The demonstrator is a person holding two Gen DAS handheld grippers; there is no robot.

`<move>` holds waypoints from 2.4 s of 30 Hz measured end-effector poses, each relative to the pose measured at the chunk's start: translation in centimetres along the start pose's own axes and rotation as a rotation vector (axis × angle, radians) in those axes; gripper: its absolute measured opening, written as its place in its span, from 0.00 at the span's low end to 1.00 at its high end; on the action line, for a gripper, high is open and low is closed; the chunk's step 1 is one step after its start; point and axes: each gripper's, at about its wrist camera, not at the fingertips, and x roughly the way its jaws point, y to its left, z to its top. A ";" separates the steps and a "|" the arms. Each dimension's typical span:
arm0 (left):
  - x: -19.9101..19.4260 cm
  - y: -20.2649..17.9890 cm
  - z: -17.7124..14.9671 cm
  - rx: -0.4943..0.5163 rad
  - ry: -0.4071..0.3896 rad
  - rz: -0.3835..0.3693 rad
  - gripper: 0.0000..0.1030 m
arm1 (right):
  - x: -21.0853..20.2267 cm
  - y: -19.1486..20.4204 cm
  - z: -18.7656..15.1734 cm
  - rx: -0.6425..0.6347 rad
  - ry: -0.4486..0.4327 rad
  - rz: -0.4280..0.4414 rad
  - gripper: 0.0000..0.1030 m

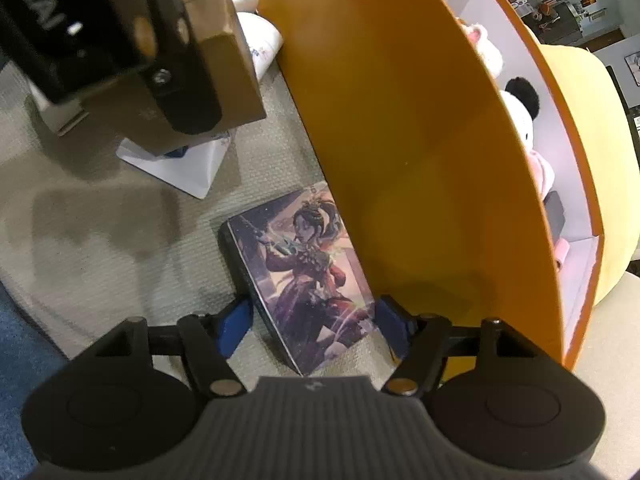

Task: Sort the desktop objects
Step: 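Grasp the dark PHOTO CARD box with the right gripper while the left gripper holds the brown box, then carry the PHOTO CARD box over the orange box while the left gripper carries the brown box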

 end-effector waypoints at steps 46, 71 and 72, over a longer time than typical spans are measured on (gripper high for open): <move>-4.4 -1.1 0.2 0.010 -0.068 -0.098 0.54 | -5.4 -8.7 -4.9 0.778 -0.051 0.393 0.23; -1.6 -1.0 14.0 0.096 -0.110 -0.192 0.53 | -2.1 -21.7 -1.0 1.069 0.066 0.269 0.23; -1.1 -0.8 14.1 0.096 -0.105 -0.196 0.54 | -1.5 -21.7 -1.1 1.082 0.087 0.265 0.23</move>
